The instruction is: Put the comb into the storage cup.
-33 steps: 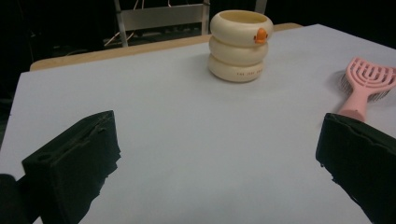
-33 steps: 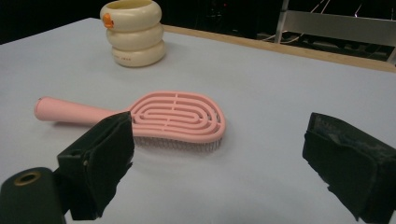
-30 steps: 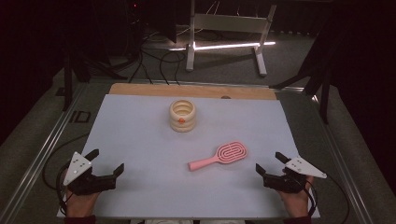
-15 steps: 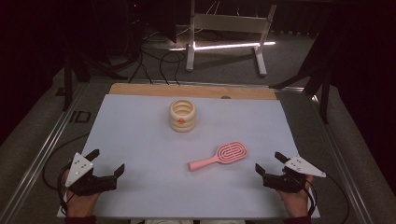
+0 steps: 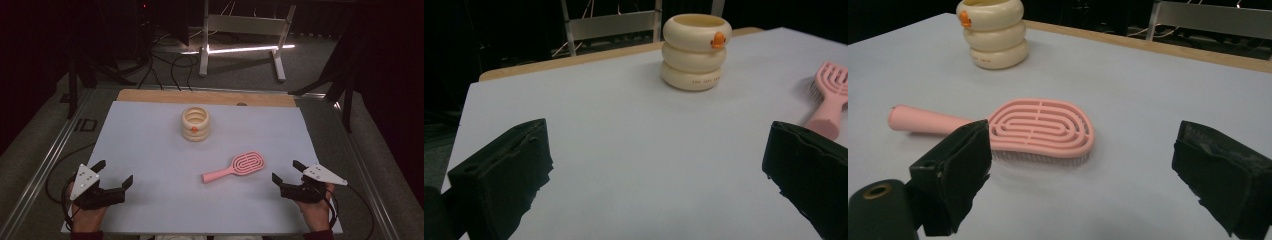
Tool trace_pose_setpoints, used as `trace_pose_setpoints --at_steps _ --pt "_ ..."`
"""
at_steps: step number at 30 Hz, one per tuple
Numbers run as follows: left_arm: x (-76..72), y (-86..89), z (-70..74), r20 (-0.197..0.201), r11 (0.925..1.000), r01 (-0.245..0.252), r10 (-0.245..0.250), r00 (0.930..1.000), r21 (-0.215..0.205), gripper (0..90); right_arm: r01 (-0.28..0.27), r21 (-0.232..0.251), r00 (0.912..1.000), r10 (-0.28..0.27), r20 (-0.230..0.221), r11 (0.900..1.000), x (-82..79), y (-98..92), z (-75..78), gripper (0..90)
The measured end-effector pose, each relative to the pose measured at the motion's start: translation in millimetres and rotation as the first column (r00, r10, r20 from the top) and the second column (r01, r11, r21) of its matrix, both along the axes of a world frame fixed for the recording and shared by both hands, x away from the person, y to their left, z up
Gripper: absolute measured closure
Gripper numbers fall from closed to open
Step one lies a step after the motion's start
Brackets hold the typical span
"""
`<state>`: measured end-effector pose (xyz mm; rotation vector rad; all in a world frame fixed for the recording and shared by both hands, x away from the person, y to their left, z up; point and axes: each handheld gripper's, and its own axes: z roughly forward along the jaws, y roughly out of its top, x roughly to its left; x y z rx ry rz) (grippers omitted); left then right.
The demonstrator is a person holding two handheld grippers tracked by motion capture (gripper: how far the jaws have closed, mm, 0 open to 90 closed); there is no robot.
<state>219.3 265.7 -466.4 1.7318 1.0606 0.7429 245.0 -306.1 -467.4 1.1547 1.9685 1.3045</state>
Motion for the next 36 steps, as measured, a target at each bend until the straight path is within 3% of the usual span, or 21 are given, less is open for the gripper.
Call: trace_pose_setpoints --at_steps 9,20,36 --pt "1.0 -5.9 -1.4 -0.003 0.9996 0.008 -0.007 1.0 0.026 0.1 -0.043 0.006 0.9991 0.043 0.002 0.999 7.5 10.6 9.7 8.9" --pt "-0.7 -6.2 0.3 0.017 0.9999 0.01 -0.011 0.9998 0.013 0.1 -0.105 -0.01 0.9944 0.105 0.001 0.994 17.6 33.4 12.0 8.8" --pt "-1.7 -5.2 0.7 0.029 0.9999 -0.002 0.002 0.9996 0.01 0.2 -0.15 -0.02 0.9858 0.148 -0.081 0.989 23.9 51.9 1.9 9.0"
